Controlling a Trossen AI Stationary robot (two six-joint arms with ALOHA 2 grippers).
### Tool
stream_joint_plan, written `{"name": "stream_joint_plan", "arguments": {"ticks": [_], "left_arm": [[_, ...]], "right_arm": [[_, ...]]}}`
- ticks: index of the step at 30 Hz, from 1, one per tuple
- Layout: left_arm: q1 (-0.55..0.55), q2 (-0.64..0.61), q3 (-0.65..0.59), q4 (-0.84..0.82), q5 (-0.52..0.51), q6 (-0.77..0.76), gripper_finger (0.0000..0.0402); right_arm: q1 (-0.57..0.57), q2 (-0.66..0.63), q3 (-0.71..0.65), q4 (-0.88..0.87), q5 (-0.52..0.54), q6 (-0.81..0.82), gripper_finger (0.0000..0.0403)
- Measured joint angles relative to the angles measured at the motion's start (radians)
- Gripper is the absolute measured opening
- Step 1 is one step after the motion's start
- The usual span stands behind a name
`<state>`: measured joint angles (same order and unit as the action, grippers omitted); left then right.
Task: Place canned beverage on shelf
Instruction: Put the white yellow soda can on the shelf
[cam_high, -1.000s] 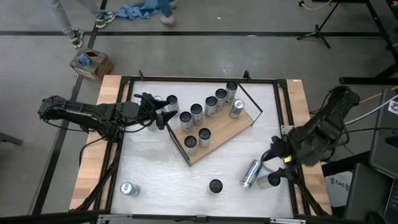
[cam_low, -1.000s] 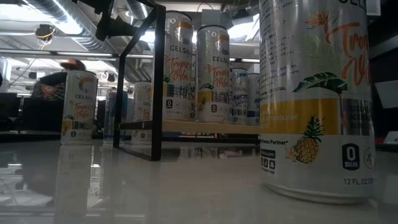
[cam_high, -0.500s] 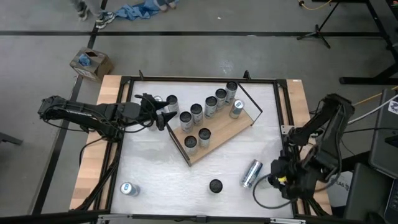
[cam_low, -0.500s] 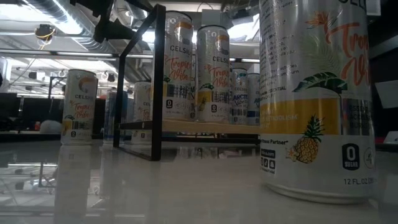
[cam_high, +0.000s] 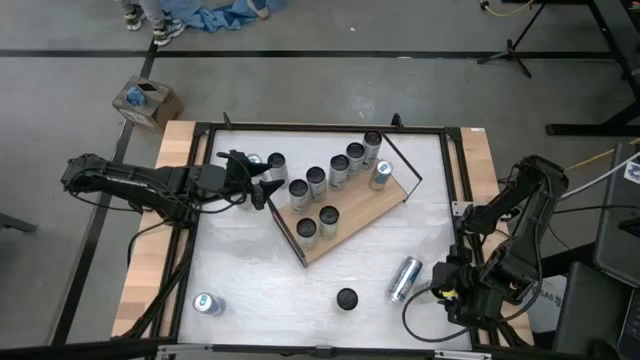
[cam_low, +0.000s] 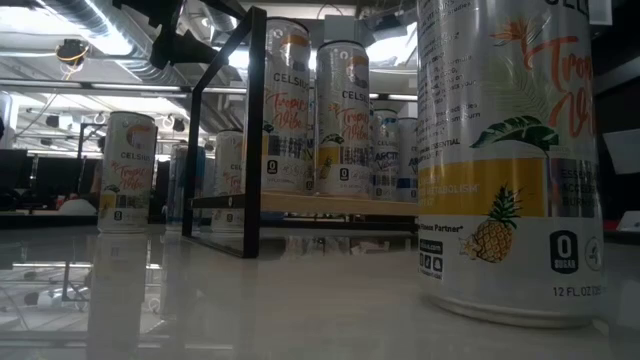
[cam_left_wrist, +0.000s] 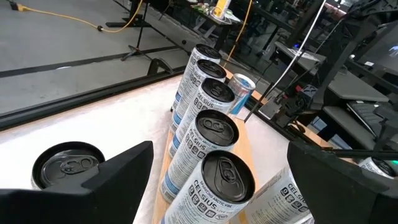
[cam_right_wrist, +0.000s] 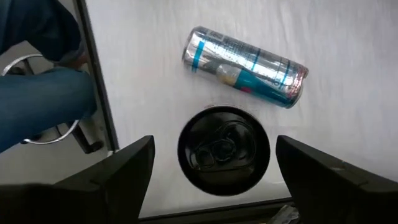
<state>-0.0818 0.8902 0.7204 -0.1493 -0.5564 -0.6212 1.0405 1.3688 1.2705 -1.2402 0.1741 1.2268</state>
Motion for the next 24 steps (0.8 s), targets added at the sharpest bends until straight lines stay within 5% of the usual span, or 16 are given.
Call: {"name": "stream_joint_plan", "arguments": {"ticks": [24], "left_arm": [[0.000, 0.000, 0.000, 0.000, 0.000, 0.000, 0.0365]], "right_arm": [[0.000, 0.089, 0.000, -0.033, 0.002, -0.083, 0.0324]]}}
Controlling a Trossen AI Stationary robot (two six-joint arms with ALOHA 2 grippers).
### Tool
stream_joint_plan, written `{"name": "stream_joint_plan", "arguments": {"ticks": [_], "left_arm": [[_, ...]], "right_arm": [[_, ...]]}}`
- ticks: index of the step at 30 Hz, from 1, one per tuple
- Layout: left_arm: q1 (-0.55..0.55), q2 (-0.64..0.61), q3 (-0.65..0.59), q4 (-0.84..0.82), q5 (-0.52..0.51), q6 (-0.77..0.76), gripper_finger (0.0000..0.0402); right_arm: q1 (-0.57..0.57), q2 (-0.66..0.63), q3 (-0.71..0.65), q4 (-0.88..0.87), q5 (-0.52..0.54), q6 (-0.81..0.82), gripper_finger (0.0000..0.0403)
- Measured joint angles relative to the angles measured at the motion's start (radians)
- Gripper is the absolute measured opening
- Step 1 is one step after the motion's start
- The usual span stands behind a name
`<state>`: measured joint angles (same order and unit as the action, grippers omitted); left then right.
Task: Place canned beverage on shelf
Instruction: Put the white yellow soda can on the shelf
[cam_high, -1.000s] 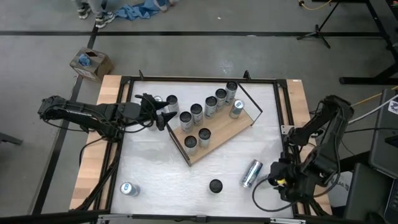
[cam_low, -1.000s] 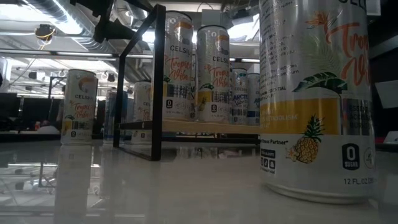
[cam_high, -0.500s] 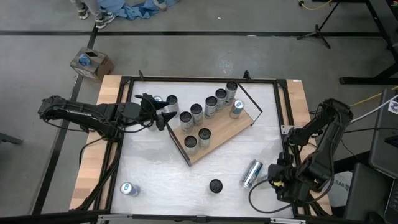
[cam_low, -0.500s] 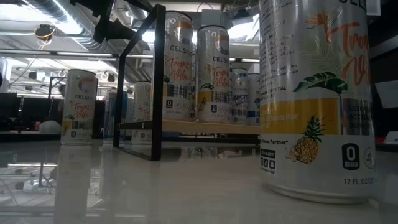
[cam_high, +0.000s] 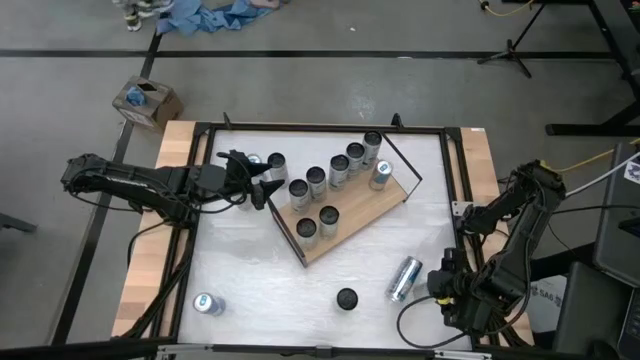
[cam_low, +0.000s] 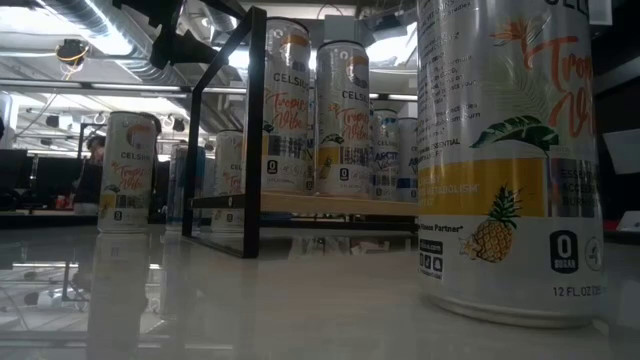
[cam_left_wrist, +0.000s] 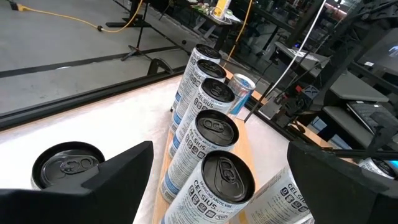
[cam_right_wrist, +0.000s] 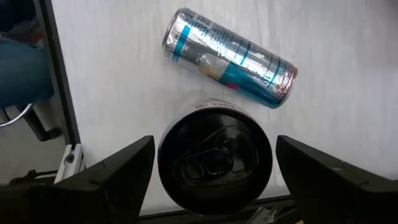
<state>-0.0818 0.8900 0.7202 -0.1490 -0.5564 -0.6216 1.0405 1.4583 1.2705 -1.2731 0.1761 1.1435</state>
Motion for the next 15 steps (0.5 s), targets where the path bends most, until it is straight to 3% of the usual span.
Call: {"name": "stream_joint_plan", "arguments": {"ticks": [15], "left_arm": [[0.000, 0.000, 0.000, 0.000, 0.000, -0.005, 0.0365]], "right_arm": [[0.000, 0.000, -0.029, 0.047, 0.039, 0.001, 0.0301]]}}
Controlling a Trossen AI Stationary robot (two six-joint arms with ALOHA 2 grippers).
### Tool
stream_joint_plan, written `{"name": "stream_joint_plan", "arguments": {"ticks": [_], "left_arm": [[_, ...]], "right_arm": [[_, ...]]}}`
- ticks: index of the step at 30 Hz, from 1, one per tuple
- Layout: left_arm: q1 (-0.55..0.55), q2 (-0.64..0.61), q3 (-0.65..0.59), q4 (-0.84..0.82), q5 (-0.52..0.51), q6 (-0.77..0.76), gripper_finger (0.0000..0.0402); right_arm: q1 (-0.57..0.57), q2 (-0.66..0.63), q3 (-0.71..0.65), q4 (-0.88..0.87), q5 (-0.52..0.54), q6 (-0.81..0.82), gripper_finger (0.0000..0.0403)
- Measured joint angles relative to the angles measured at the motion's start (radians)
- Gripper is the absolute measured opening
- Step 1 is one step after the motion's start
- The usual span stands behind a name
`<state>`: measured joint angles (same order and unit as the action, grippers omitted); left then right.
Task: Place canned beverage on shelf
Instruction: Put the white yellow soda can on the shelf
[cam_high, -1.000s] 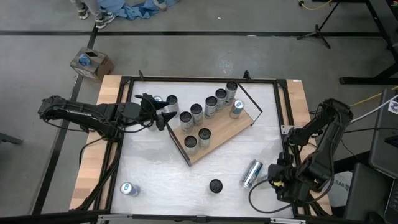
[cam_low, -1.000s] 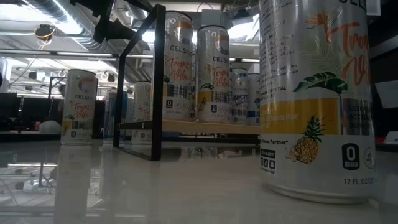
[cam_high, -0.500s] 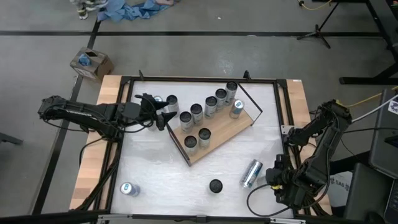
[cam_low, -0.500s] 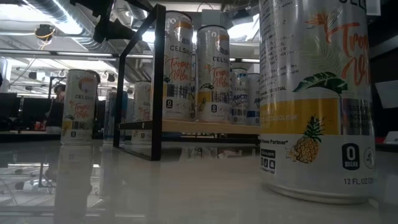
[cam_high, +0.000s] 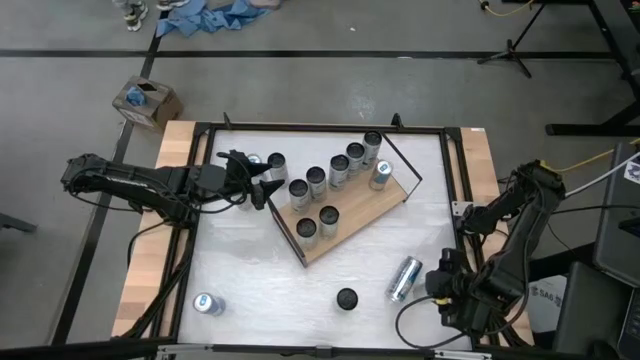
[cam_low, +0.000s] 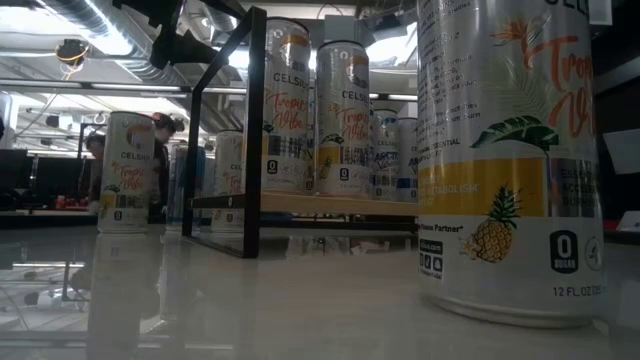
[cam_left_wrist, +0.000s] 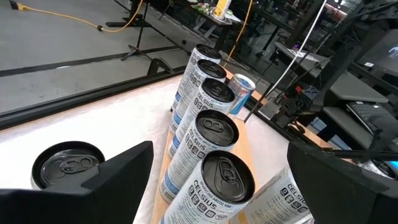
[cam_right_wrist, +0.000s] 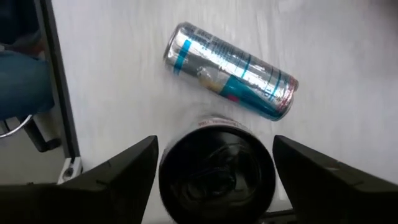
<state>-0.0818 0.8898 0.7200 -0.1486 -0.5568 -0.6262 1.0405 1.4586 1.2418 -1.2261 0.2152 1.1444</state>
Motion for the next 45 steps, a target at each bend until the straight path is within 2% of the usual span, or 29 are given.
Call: {"name": "stream_joint_plan", "arguments": {"ticks": [4, 14, 24, 32, 36, 45], "left_arm": [[0.000, 0.000, 0.000, 0.000, 0.000, 0.000, 0.0365], [0.000, 0.000, 0.000, 0.000, 0.000, 0.000, 0.0365], [0.000, 0.000, 0.000, 0.000, 0.000, 0.000, 0.0365], [0.000, 0.000, -0.001, 0.000, 0.000, 0.000, 0.0365], [0.000, 0.000, -0.001, 0.000, 0.000, 0.000, 0.0365], [0.000, 0.000, -0.001, 0.000, 0.000, 0.000, 0.0365]], "right_arm": [[0.000, 0.000, -0.038, 0.029, -0.050, 0.000, 0.0283], [0.000, -0.002, -0.041, 0.026, -0.059, -0.015, 0.0269], [-0.079, -0.001, 0.096, -0.117, -0.114, -0.152, 0.0268], [-0.216, -0.001, 0.248, -0.159, -0.122, -0.444, 0.0267], [-0.305, -0.002, 0.310, -0.158, -0.085, -0.634, 0.0267], [-0.571, -0.001, 0.335, -0.128, -0.028, -1.089, 0.0266]]}}
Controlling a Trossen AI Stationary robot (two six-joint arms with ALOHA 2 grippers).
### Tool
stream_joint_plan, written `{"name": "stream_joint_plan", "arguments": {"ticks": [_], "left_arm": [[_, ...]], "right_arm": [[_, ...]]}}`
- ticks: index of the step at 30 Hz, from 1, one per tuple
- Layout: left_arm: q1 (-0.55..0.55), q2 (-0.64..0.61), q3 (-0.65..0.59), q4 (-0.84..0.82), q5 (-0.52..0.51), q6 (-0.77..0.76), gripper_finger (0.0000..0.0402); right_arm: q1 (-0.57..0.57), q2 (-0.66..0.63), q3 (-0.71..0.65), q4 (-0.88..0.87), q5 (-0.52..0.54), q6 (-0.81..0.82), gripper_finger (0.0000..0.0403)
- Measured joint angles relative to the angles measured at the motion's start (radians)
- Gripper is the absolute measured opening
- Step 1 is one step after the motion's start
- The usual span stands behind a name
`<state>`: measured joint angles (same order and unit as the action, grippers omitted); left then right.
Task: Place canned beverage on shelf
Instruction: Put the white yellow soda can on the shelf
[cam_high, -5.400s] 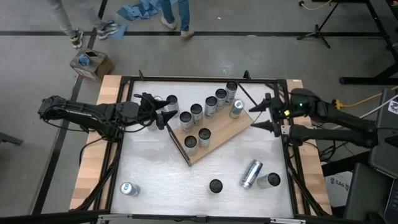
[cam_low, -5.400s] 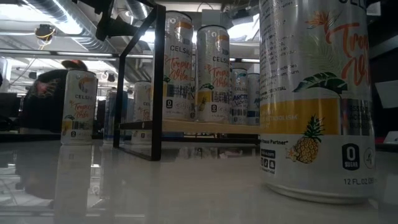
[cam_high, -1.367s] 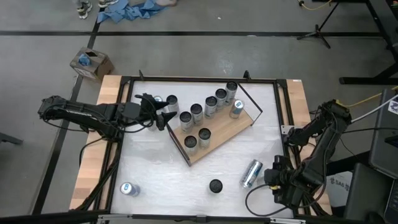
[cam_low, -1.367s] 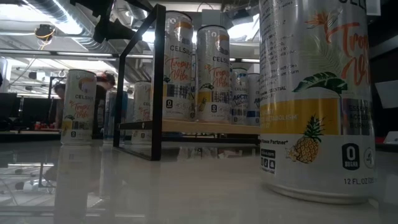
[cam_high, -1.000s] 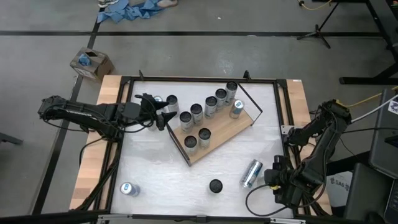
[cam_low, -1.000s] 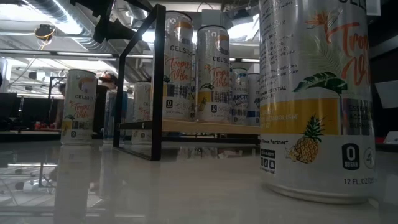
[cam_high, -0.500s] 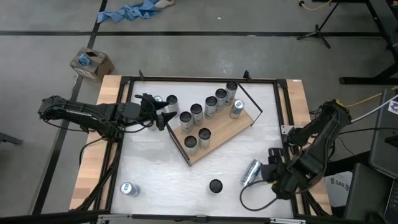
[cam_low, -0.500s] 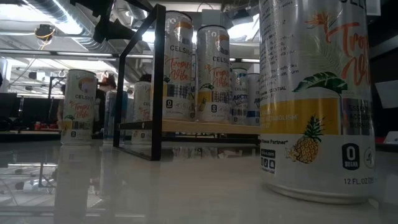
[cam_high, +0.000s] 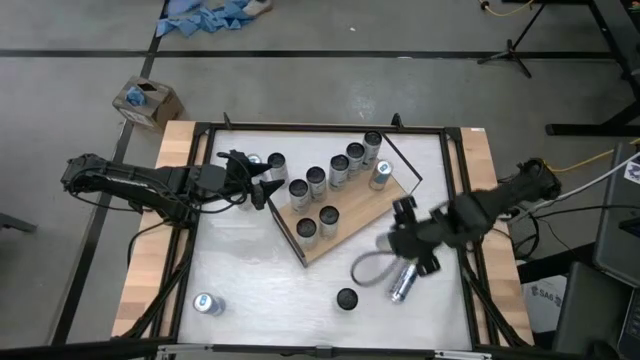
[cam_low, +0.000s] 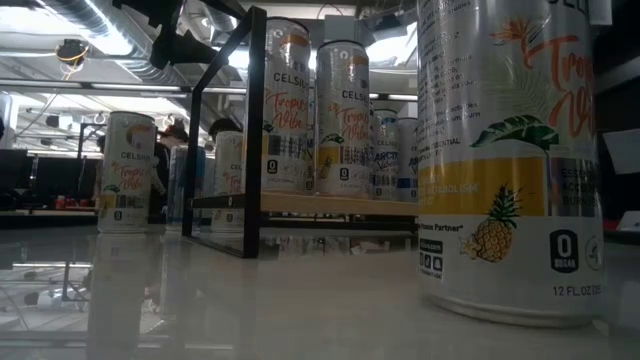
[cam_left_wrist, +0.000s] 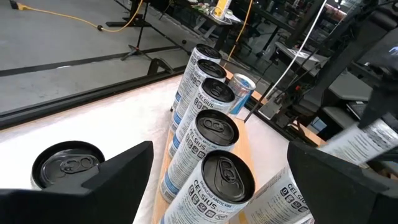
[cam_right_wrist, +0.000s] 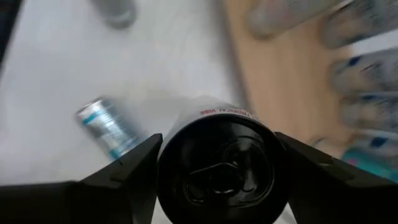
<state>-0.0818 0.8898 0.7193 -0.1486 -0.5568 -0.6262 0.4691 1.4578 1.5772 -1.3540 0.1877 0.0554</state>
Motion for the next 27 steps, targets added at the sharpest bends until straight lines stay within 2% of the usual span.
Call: {"name": "stream_joint_plan", "arguments": {"ticks": [4, 8, 13, 19, 27], "left_arm": [[0.000, 0.000, 0.000, 0.000, 0.000, 0.000, 0.0365], [0.000, 0.000, 0.000, 0.000, 0.000, 0.000, 0.0365], [0.000, 0.000, 0.000, 0.000, 0.000, 0.000, 0.0365], [0.000, 0.008, 0.000, 0.000, 0.000, 0.007, 0.0365], [0.000, 0.053, 0.000, 0.002, 0.000, 0.007, 0.0365]], "right_arm": [[-0.121, 0.000, 0.000, 0.102, -0.019, -0.180, 0.0266], [-0.228, 0.003, 0.000, 0.192, -0.089, -0.324, 0.0266], [-0.330, 0.031, 0.000, 0.259, -0.168, -0.424, 0.0266], [-0.388, 0.106, 0.000, 0.258, -0.207, -0.482, 0.0266], [-0.400, 0.180, 0.000, 0.262, -0.231, -0.509, 0.0266]]}}
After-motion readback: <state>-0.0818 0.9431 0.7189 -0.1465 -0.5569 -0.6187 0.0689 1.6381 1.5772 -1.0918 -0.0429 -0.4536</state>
